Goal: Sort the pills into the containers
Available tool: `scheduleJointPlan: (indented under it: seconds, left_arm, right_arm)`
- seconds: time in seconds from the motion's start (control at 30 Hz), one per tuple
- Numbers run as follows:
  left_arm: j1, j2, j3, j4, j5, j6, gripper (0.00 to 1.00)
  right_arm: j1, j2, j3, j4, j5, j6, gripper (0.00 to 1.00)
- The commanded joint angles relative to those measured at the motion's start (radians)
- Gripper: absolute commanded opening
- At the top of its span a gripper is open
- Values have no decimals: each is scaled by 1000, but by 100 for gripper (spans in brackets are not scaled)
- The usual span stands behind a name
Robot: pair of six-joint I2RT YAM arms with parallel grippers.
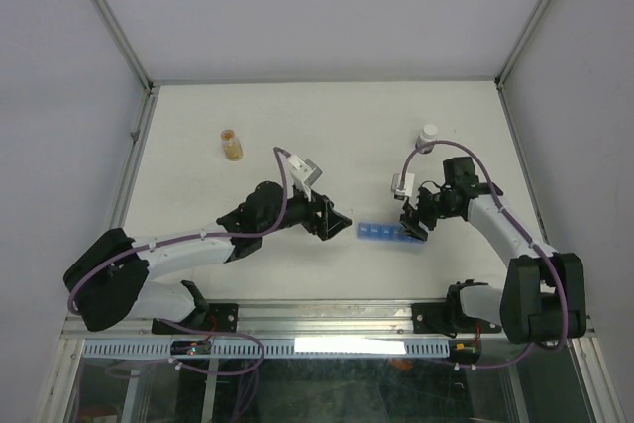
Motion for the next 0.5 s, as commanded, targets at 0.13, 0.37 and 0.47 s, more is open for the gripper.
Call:
scheduleJointPlan:
  seconds: [0.13,0.37,0.47]
  left_arm:
    - [117,-208,-219,446,101,-34,99]
    - [151,-290,-233,396,108,-95,99]
    - [158,-334,-257,438,106,-131,99]
  right_arm:
    - [-41,-95,56,-61,-147,13,69]
    - [-63,-108,103,-40,-159,181,68]
    - [-101,-129,152,-29,-162,300,68]
